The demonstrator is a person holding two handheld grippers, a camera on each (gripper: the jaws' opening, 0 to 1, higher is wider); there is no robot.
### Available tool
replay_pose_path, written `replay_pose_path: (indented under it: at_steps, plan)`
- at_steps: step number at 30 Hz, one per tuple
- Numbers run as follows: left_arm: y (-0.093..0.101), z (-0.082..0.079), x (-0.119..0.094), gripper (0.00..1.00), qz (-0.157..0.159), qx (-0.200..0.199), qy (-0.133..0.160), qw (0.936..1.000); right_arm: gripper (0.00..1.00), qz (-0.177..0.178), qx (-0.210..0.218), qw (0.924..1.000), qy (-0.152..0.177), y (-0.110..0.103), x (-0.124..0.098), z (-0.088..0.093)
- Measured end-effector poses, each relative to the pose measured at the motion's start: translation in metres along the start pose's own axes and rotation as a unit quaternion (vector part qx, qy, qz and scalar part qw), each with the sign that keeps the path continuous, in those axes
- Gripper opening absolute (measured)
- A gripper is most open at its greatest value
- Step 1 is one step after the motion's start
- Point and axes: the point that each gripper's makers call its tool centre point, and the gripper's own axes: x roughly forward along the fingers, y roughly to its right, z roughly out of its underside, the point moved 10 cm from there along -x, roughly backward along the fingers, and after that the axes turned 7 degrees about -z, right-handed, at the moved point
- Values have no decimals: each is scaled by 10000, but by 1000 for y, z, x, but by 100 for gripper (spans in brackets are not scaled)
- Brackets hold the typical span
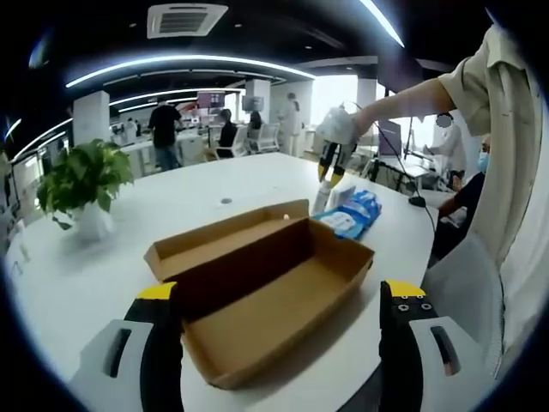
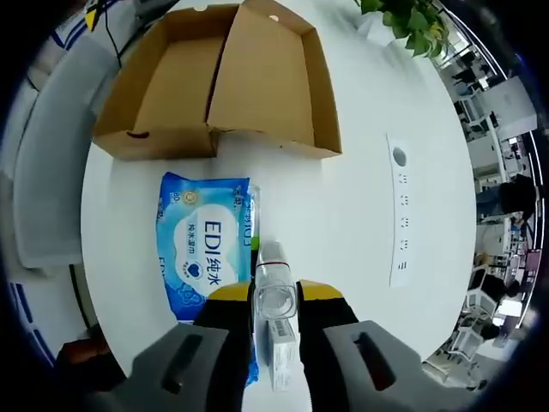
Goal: Operate the shoe box by opening the lid, removing the specified soft item, and placing it in the target area until the item is outside and the box remains undamaged.
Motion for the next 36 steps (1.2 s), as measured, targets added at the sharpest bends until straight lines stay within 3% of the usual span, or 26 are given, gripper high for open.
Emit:
replay_pose_path:
  at_steps: [15, 36]
  plan:
    - [-5, 10, 0, 97, -159, -118, -146, 9997, 17, -71, 204, 9997, -62, 12, 10, 3]
    - [-11, 18, 0, 96, -240, -227, -298, 9990, 20, 65, 176, 9998, 51, 13, 8, 3]
